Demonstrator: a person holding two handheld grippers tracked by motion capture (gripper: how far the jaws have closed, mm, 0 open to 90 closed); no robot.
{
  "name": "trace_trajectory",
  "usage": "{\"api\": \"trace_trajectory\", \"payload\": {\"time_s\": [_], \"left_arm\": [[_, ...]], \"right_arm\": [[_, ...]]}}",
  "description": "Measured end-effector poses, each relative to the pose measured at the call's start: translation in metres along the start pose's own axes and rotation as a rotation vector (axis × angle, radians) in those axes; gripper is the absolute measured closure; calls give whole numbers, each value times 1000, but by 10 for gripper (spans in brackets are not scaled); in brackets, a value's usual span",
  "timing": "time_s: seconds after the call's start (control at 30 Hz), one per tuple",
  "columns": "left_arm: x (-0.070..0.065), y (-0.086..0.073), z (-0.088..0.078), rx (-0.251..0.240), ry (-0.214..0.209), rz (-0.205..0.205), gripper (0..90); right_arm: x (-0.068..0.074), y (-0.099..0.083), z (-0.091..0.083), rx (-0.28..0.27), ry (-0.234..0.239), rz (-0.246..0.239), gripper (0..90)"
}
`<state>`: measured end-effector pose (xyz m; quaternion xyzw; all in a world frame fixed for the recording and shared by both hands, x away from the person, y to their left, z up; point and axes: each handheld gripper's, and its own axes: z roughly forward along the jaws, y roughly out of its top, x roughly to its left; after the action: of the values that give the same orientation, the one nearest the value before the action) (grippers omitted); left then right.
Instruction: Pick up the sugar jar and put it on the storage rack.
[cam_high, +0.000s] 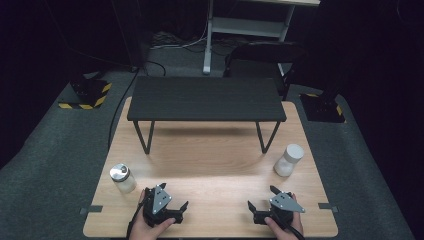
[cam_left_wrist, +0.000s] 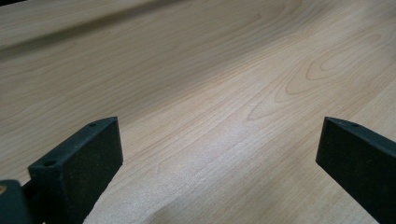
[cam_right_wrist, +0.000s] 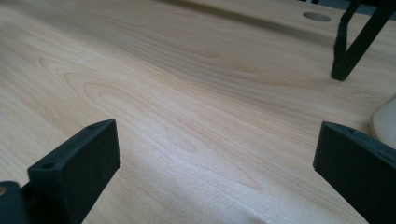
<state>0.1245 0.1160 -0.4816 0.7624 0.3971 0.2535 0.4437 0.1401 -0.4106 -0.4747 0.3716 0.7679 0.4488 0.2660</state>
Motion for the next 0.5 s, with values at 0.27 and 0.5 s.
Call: {"api": "trace_trajectory", "payload": {"time_s": [0.27,0.5], "left_arm": [[1,-3,-1,-15,-4,-12,6],[5,-6,-3,-28,-19,-37,6]], "right_arm": [[-4,-1,0,-3,7,28,1],[-2,-4,-3,-20,2,23,1]]}}
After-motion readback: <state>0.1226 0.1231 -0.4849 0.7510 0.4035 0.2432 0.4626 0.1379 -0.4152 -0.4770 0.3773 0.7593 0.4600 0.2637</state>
